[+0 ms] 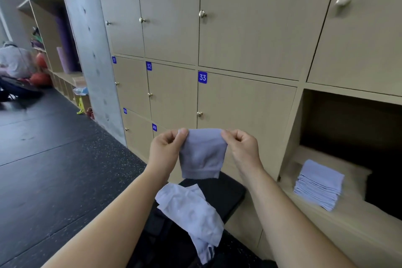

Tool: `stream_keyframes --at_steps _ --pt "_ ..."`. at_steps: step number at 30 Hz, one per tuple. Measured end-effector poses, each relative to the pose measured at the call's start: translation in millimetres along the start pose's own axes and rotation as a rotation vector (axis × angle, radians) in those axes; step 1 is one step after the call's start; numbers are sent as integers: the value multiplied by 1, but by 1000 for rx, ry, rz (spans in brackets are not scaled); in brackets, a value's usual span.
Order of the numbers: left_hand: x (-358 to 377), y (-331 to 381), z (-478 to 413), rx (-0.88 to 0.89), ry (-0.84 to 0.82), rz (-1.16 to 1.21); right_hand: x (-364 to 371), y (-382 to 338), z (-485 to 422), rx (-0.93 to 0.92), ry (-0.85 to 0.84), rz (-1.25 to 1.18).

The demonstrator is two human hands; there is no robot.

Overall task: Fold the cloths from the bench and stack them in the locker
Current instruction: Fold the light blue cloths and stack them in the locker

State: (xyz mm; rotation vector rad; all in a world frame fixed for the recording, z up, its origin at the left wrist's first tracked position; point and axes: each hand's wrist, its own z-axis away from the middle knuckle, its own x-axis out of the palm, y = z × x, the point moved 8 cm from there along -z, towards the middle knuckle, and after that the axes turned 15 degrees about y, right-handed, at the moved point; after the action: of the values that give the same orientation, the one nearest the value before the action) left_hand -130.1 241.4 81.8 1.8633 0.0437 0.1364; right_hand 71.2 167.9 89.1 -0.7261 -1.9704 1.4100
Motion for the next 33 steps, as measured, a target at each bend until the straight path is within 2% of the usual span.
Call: stream_keyframes --at_steps 6,11,15,17,19,21,22,24,29,33 --pt "9 20 -1 -40 35 31 -7 -19 -5 -50 21 61" --pt "14 21 -1 -89 31 96 -10 -21 -5 11 27 38" --pt "18 23 5 -75 42 30 -15 -25 -1 34 54 15" --pt "21 21 6 -99 47 42 -13 -19 4 132 -1 -15" --pt "25 19 8 -139 24 93 -5 -11 14 229 -172 20" --pt "28 15 10 -172 -5 116 1 -5 25 243 -334 65" --pt "30 13 10 -175 -9 118 1 -3 28 238 -354 68" --pt "34 10 12 -182 -10 93 -3 -1 25 231 -290 43" --pt "49 -5 28 -209 -205 -22 -15 1 14 156 -151 94" --pt "43 -2 23 -52 -44 -83 -13 6 25 193 -336 103"
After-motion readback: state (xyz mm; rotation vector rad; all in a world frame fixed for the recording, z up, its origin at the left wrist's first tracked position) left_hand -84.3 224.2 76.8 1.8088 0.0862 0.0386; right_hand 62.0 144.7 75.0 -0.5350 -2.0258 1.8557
